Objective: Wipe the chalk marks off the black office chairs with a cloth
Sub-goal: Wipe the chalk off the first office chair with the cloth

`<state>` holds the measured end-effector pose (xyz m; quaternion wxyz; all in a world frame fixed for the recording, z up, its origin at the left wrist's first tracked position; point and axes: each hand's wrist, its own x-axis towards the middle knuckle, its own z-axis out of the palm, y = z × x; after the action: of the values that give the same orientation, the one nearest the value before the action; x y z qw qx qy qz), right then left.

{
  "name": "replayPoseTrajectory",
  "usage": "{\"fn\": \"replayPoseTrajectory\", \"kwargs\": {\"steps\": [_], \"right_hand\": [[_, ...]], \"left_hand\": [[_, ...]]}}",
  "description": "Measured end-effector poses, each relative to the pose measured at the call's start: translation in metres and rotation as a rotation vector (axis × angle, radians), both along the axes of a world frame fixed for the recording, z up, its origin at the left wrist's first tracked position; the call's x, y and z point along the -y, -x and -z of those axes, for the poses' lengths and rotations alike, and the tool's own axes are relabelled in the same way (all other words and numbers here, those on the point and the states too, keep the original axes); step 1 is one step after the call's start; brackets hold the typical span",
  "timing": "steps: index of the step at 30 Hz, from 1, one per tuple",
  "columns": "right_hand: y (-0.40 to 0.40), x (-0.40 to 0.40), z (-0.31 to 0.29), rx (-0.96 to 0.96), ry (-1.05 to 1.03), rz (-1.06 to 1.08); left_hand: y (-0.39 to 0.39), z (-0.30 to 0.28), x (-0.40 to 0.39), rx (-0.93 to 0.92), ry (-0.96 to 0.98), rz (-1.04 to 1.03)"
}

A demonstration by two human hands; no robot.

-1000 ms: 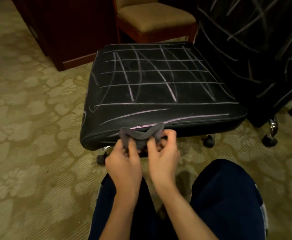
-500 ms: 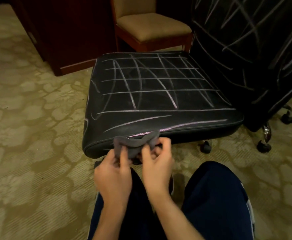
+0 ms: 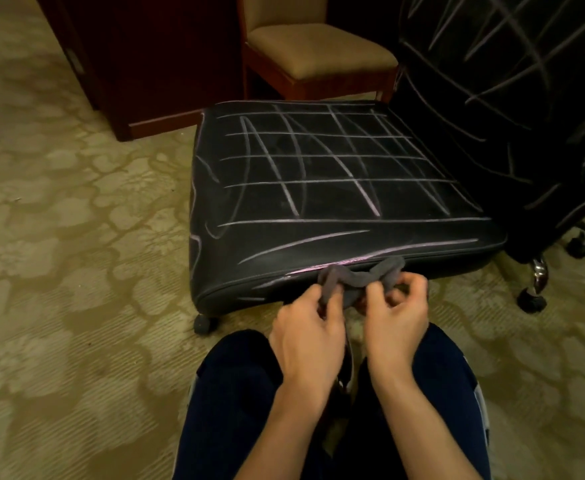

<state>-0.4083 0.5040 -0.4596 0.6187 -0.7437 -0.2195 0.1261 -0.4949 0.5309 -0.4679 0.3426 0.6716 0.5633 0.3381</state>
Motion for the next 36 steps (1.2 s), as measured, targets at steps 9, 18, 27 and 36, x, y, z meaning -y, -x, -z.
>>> {"fn": "replayPoseTrajectory", "kwargs": {"steps": [9, 18, 27, 36], "right_hand": [[0.102, -0.022, 0.007, -0.111, -0.074, -0.306], [0.082, -0.019, 0.008, -0.067, -0.062, -0.228], [0.092, 0.014, 0.004, 0.15, 0.021, -0.286], [0.046, 0.048, -0.001, 0.409, 0.166, -0.196]], "left_hand": [[0.106, 0.021, -0.019, 0.056, -0.204, -0.392], [0.082, 0.011, -0.011, 0.106, -0.138, -0.333], [0.089, 0.013, 0.017, 0.344, -0.098, -0.29], [0.051, 0.02, 0.046, 0.432, 0.04, -0.188]]}}
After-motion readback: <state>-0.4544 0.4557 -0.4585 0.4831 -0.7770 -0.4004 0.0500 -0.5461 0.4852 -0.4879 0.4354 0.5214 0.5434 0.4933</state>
